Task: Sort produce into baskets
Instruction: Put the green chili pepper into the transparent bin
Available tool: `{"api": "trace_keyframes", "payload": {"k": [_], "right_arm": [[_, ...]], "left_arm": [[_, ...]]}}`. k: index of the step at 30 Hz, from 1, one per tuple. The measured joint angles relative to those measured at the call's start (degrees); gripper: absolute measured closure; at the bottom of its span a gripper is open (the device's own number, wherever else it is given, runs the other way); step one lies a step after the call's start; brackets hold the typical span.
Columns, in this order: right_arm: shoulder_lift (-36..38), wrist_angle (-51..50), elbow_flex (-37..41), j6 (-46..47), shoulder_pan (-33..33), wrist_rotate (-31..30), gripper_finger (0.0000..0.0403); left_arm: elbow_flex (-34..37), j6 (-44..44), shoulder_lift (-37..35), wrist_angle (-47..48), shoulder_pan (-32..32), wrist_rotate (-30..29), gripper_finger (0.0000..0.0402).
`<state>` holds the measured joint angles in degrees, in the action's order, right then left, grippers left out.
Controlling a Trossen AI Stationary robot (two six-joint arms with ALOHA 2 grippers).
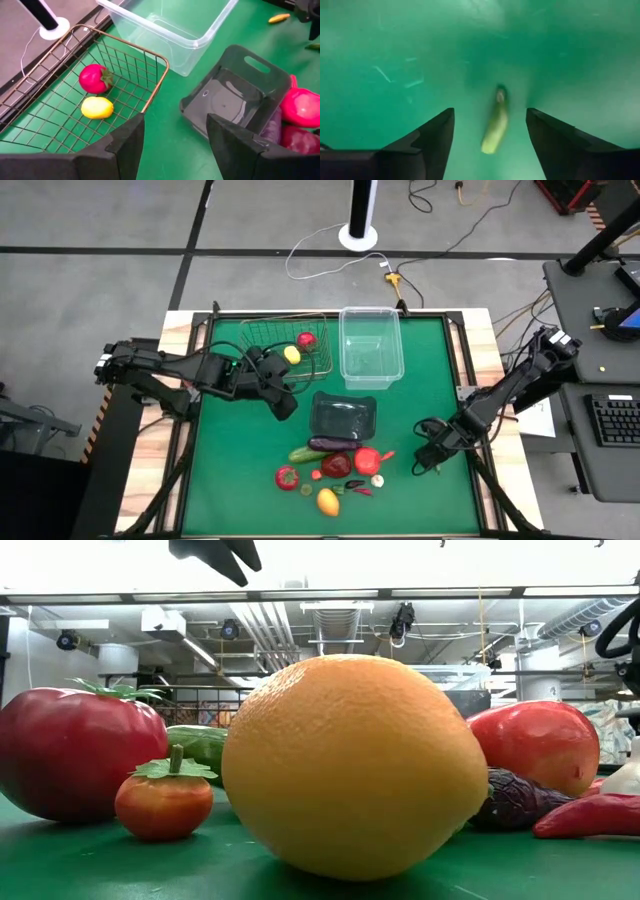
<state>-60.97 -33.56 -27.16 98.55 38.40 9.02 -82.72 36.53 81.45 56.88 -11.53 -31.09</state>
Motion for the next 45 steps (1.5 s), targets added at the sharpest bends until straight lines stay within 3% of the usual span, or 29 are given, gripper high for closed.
{"api": "trace_keyframes", "payload": {"k": [10,17,24,32,39,45], "right_arm": [[-8.2,0.2,-0.2,-5.2,0.1,0.5,0.0226],[-13.1,-0.5,-2.4,-9.7,0.1,0.1,0.0311],[-13.4,-2.8,-4.1,-12.3,0.1,-1.1,0.0381],[-7.8,-4.0,-3.9,-10.3,0.1,-2.4,0.0388],[-0.4,-8.2,-7.7,-8.7,-1.1,-11.6,0.0389],[3.3,-8.1,-12.2,-13.6,-5.1,-18.3,0.039]], "left_arm": [[0.0,1.8,0.0,0.0,0.0,-4.1,0.0206],[0.0,2.0,0.0,0.0,0.0,-4.6,0.0206],[0.0,2.8,0.0,0.0,0.0,-6.0,0.0206],[0.0,3.4,0.0,-0.1,0.0,-5.9,0.0206],[0.0,3.8,0.0,-0.3,0.0,-5.2,0.0206],[0.0,4.5,0.0,-0.7,-0.1,-1.7,0.0206]]}}
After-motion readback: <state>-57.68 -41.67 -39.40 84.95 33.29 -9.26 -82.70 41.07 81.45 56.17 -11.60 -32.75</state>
